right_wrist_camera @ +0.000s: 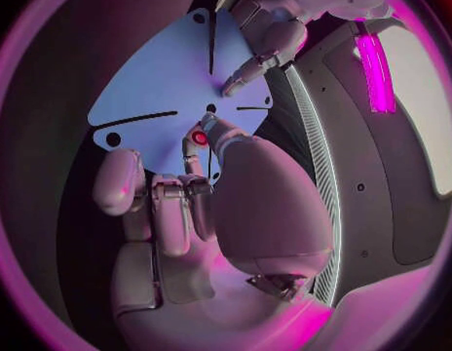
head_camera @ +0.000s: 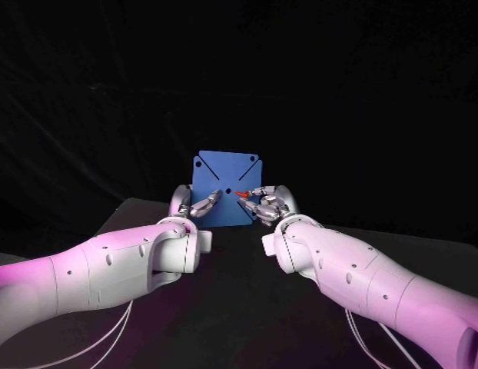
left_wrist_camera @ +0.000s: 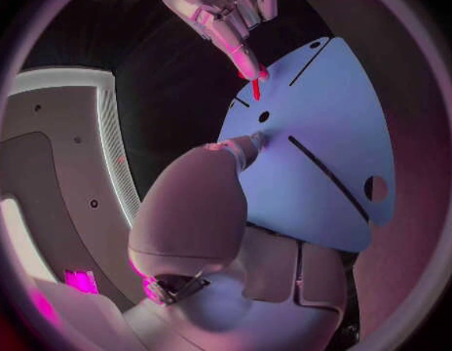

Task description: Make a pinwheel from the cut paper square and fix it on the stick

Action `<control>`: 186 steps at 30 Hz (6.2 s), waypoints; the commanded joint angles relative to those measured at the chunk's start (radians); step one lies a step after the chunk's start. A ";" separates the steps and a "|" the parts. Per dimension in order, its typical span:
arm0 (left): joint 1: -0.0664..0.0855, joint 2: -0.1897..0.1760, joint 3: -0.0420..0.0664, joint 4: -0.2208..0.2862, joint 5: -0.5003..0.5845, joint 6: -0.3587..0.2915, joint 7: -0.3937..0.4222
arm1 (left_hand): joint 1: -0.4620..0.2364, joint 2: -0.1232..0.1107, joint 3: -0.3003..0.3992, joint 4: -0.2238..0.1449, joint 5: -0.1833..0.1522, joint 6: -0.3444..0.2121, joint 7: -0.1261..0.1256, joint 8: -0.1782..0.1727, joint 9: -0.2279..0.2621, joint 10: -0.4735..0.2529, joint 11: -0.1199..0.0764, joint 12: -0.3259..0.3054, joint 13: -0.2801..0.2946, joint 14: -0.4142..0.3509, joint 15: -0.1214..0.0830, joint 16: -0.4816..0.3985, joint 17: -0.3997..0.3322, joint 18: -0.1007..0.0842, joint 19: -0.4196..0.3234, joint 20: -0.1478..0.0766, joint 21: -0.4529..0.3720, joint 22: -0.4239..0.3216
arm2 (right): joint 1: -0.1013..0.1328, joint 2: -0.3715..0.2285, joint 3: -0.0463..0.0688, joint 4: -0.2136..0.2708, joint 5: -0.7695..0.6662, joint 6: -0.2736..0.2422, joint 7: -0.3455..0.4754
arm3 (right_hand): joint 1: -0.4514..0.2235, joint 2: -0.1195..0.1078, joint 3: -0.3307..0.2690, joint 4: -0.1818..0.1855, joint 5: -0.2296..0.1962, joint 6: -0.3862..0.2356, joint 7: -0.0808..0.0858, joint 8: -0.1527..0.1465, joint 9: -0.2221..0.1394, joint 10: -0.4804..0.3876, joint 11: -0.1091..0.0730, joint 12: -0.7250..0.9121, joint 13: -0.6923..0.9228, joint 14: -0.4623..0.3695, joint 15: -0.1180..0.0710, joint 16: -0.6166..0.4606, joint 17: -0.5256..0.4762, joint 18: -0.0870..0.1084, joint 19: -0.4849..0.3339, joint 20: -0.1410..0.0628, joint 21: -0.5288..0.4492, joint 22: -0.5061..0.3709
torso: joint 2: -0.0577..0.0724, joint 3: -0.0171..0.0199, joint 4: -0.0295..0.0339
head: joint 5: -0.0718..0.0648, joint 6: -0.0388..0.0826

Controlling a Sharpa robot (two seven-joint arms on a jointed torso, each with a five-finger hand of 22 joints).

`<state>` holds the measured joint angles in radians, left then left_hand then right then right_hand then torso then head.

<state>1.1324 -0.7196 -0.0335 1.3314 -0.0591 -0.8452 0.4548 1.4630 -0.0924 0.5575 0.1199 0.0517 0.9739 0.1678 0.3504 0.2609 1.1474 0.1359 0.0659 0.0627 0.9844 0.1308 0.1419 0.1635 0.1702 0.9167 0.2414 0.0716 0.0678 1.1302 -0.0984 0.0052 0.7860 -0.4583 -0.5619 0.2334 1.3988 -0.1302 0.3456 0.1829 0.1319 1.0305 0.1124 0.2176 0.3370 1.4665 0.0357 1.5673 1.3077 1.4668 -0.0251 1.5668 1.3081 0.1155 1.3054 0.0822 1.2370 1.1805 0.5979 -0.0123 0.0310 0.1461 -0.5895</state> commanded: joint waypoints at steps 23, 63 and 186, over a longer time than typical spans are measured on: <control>0.002 0.007 0.001 0.006 -0.017 0.008 0.002 | -0.009 0.000 0.009 -0.004 -0.004 -0.006 0.000 0.008 0.003 -0.005 0.000 -0.005 -0.001 -0.010 0.000 -0.004 0.000 0.011 -0.009 0.000 -0.006 -0.001 | 0.002 0.024 0.000 -0.021 -0.006 0.014 0.004 | -0.008 0.009 0.009 0.000 0.002 0.016 -0.007 0.006 0.008 0.104 -0.003 0.003 0.263 0.104 0.000 0.004 0.263 -0.015 0.004 0.001 0.005 0.002 | 0.000 0.0008 -0.0011 | 0.000 -0.006; 0.003 0.016 0.001 0.019 -0.091 0.020 0.002 | -0.019 -0.001 0.019 -0.018 -0.004 -0.017 0.004 0.007 0.007 -0.015 0.006 -0.006 -0.002 -0.018 0.005 -0.011 -0.001 0.009 -0.018 0.003 -0.007 -0.001 | 0.004 0.056 -0.001 -0.056 -0.010 0.022 0.002 | -0.018 0.010 0.015 -0.004 -0.001 0.015 -0.007 0.005 0.009 0.104 -0.002 0.003 0.263 0.104 0.001 0.004 0.263 -0.015 0.006 0.002 0.007 0.005 | -0.001 0.0015 -0.0015 | -0.005 -0.015; 0.003 -0.024 0.002 0.154 -0.273 0.175 0.069 | 0.060 -0.065 -0.724 0.176 0.067 -0.098 0.023 -0.196 -0.098 -0.586 0.133 0.161 0.002 -0.875 0.126 0.428 0.016 -0.066 -0.779 0.051 -0.038 -0.037 | -0.041 -0.039 0.037 -0.021 0.261 0.231 0.167 | -0.043 0.021 0.044 -0.038 0.007 0.008 -0.005 0.004 0.017 0.104 0.000 0.003 0.263 0.104 0.003 0.004 0.263 -0.016 0.003 0.004 0.007 0.012 | 0.000 0.0004 -0.0016 | -0.043 0.006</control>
<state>1.1339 -0.7439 -0.0333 1.4794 -0.3204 -0.6775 0.5110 1.5237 -0.1504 -0.1585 0.2955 0.1196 0.8739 0.1961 0.1581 0.1640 0.5592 0.2662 0.2205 0.0657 0.1176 0.2578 0.5660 0.1804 0.1236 0.1447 0.2948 0.0374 0.0321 1.0899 -0.1373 0.0419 0.7623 -0.2150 -0.3661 0.3797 1.3621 -0.1173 0.3839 0.1473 0.1318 1.0308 0.1122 0.2154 0.3370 1.4665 0.0357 1.5673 1.3075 1.4668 -0.0251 1.5668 1.3073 0.1154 1.3054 0.0822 1.2410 1.1914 0.5972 -0.0117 0.0303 0.1051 -0.5840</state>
